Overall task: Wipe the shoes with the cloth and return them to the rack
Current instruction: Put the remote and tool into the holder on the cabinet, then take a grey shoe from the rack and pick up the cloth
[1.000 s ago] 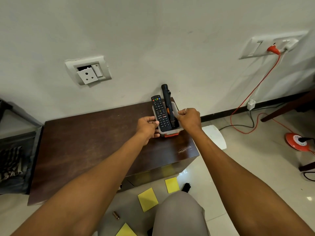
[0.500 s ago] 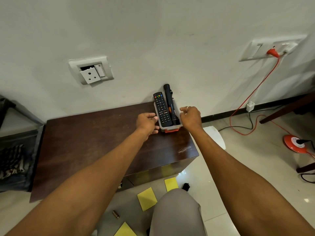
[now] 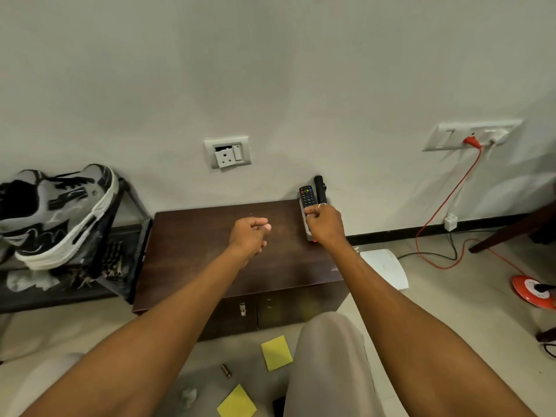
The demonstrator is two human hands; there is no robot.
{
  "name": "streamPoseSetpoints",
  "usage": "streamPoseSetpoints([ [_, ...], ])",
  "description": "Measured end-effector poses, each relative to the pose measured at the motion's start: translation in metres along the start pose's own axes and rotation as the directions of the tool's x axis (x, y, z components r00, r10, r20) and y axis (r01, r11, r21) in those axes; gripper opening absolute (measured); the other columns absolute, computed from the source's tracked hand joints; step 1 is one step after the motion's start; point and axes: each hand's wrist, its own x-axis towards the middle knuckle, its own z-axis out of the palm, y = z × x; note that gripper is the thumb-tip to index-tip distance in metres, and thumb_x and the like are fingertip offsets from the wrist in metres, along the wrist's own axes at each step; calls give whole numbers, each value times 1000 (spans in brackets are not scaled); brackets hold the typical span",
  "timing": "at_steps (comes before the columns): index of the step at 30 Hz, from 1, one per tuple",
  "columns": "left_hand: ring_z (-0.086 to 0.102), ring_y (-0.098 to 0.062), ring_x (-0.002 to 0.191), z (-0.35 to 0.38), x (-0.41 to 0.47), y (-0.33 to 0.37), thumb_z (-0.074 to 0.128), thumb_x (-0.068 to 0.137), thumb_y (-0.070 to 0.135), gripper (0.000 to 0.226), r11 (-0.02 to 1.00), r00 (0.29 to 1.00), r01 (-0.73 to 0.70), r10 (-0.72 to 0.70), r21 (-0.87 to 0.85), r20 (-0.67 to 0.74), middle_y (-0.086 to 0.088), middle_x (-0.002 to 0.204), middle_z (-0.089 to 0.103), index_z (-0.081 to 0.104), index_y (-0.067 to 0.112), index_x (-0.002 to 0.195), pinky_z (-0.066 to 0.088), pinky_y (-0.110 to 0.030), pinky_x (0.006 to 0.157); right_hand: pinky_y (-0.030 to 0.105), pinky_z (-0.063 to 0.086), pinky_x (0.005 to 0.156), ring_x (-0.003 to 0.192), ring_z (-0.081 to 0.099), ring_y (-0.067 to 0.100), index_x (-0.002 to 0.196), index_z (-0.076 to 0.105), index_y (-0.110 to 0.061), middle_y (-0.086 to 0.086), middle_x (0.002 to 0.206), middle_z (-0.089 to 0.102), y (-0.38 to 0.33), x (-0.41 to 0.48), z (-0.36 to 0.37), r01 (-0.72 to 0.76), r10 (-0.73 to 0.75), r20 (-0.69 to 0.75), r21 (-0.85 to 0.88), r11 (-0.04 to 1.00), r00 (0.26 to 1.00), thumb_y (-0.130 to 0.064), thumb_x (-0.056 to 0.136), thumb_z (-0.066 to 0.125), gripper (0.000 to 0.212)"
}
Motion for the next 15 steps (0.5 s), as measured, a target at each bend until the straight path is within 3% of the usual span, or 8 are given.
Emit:
streamPoseSetpoints([
  [4,64,-12,71,-37,-39,2,66,99,18,29,999,999,-37,38,14,-32,-4,106,70,66,14,128,50,-21,54,27,51,94,107,67,20,118,74,-11,6,122,72,-36,-32,8,90,-89,71,-6,996,994,-4,93,50,36],
  [9,64,-11,109,-103,-82,-13,70,97,28,30,992,988,-94,103,80,-114,4,115,70,69,21,126,48,-19,81,26,52,92,105,68,17,117,74,-13,5,119,73,-69,-60,35,186,-180,143,-26,982,973,-5,91,51,35],
  [15,65,-13,101,-197,-119,-39,70,96,34,32,998,943,-55,59,21,-328,3,108,70,71,17,123,48,-24,83,27,56,84,94,67,11,115,74,-17,0,120,72,-110,-99,104,246,-225,286,-38,969,931,-7,92,49,35],
])
